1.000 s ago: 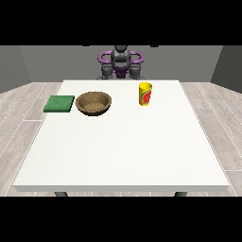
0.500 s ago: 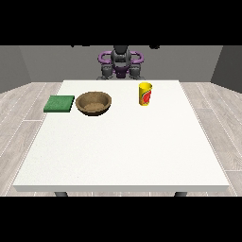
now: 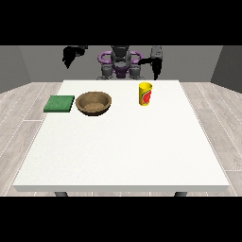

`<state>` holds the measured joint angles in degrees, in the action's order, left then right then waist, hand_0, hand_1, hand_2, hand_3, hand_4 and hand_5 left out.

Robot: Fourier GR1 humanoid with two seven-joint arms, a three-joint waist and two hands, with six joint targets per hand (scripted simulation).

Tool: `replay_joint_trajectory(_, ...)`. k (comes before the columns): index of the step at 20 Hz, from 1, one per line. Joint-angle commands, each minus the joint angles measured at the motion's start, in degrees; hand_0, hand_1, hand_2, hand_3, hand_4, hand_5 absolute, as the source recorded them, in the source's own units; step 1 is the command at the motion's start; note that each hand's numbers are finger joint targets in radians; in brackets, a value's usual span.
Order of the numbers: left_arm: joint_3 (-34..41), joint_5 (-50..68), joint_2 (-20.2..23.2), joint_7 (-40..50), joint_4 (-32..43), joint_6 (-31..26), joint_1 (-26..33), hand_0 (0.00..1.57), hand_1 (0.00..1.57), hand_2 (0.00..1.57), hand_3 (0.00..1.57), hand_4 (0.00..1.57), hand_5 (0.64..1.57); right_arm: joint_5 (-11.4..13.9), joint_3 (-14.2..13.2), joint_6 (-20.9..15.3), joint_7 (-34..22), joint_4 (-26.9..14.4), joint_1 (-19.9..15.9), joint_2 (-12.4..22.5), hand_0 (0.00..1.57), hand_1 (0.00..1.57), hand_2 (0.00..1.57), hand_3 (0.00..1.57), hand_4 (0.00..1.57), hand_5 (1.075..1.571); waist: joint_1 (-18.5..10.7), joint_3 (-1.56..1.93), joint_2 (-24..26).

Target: Pick the cup and pour the ball into the bowl, then pick the bowl and place it on the pad

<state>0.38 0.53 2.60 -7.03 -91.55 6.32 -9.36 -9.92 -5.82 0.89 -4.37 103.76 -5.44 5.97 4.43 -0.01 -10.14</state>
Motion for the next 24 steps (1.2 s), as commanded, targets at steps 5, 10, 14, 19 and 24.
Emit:
replay_joint_trajectory(5,4.37,1.32,1.77,-12.46,18.83,-4.17,-1.28,0.00,0.00,0.00,0.00,0.04,1.457,-3.86,-4.40,4.50,1.12,-3.68,1.02,3.34,0.00,0.00,0.00,0.00,0.67,1.560,1.11,0.00,1.17)
replay_joint_trajectory(10,7.76,0.89,3.03,-17.21,30.04,-3.27,-9.98,0.00,0.00,0.00,0.00,0.11,1.436,-4.57,-6.04,6.96,3.91,-7.43,-1.68,5.17,0.00,0.00,0.00,0.00,0.66,1.559,2.79,-0.01,-1.31)
replay_joint_trajectory(14,4.49,-0.93,-0.87,-19.34,35.33,-2.16,-10.90,0.00,0.00,0.00,0.00,0.20,1.429,-3.36,-6.73,6.13,5.26,-13.27,-3.34,4.94,0.00,0.00,0.00,0.00,0.67,1.562,0.51,0.00,1.62)
replay_joint_trajectory(19,9.38,0.55,2.14,-28.44,46.35,-3.32,-13.00,0.00,0.00,0.00,0.00,0.25,1.445,-4.28,-6.48,9.20,7.48,-11.33,-0.45,5.03,0.00,0.00,0.00,0.00,0.67,1.562,3.05,-0.01,0.41)
replay_joint_trajectory(24,9.36,-3.06,1.19,-32.84,50.59,3.85,-15.13,0.92,0.92,1.32,1.38,1.24,1.538,-9.22,-9.91,11.11,4.48,-10.48,-5.72,8.84,0.00,0.00,0.00,0.00,0.66,1.569,6.15,-0.04,-4.32)
